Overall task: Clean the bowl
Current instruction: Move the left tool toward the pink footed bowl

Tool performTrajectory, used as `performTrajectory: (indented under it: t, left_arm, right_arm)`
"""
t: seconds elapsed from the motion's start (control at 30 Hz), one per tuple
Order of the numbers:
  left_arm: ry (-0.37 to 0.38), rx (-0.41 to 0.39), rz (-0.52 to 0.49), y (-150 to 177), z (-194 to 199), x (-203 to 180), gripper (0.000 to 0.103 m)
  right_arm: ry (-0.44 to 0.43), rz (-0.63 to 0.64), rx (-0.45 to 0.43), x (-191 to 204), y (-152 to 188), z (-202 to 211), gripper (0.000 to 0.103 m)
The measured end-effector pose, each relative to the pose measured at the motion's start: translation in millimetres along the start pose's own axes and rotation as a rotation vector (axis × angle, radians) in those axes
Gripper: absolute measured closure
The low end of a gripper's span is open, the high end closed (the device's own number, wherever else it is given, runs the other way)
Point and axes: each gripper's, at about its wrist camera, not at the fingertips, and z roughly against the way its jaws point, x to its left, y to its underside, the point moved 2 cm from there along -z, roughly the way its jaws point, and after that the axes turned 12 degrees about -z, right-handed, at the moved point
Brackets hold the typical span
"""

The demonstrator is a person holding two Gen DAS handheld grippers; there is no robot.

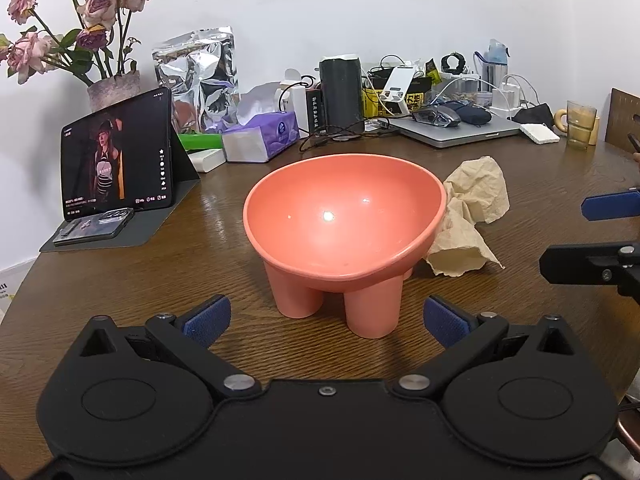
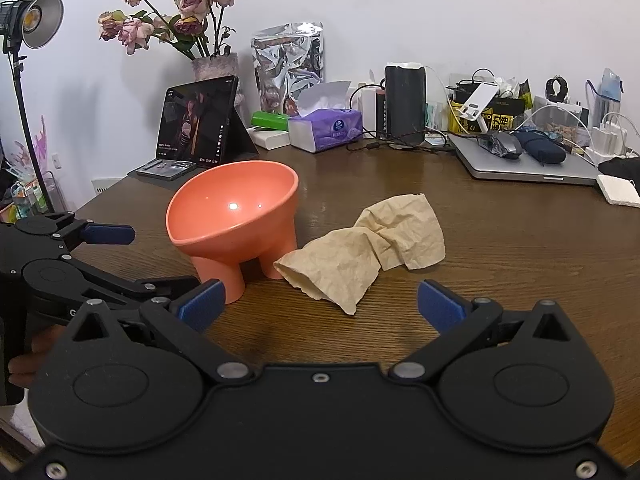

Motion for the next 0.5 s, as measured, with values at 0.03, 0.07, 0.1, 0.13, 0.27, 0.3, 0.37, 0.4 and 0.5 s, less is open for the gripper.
performTrajectory:
  t: [0.03,0.07,0.1,0.13,0.27,0.3,0.37,0.4,0.5]
  left_arm:
    - [0.001,0.003,0.001,0,-1,0,0.000]
    - [0.002,0.007,0.002,0,-3,1,0.000]
    - [0.004,0.013,0.003,0,-6,2,0.000]
    - [0.006,0.018,0.003,0,-8,3,0.000]
    - [0.013,0.034,0.003,-4,-20,8,0.000]
    - [0.014,0.037,0.003,-6,-23,9,0.000]
    - [0.013,0.038,0.005,-3,-24,6,0.000]
    - [0.016,0.040,0.004,-3,-26,6,0.000]
    - [0.023,0.046,0.002,-4,-32,7,0.000]
  right_arm:
    - [-0.001,-0.001,0.002,-1,-1,-2,0.000]
    - [-0.003,-0.003,0.009,-4,-6,-7,0.000]
    - [-0.003,-0.005,0.012,-6,-9,-10,0.000]
    - [-0.003,-0.008,0.013,-7,-9,-11,0.000]
    - [-0.003,-0.021,0.017,-10,-9,-13,0.000]
    - [-0.003,-0.024,0.018,-11,-9,-14,0.000]
    - [-0.003,-0.030,0.020,-12,-9,-15,0.000]
    - [-0.003,-0.034,0.021,-13,-9,-16,0.000]
    - [-0.002,-0.038,0.029,-16,-16,-24,0.000]
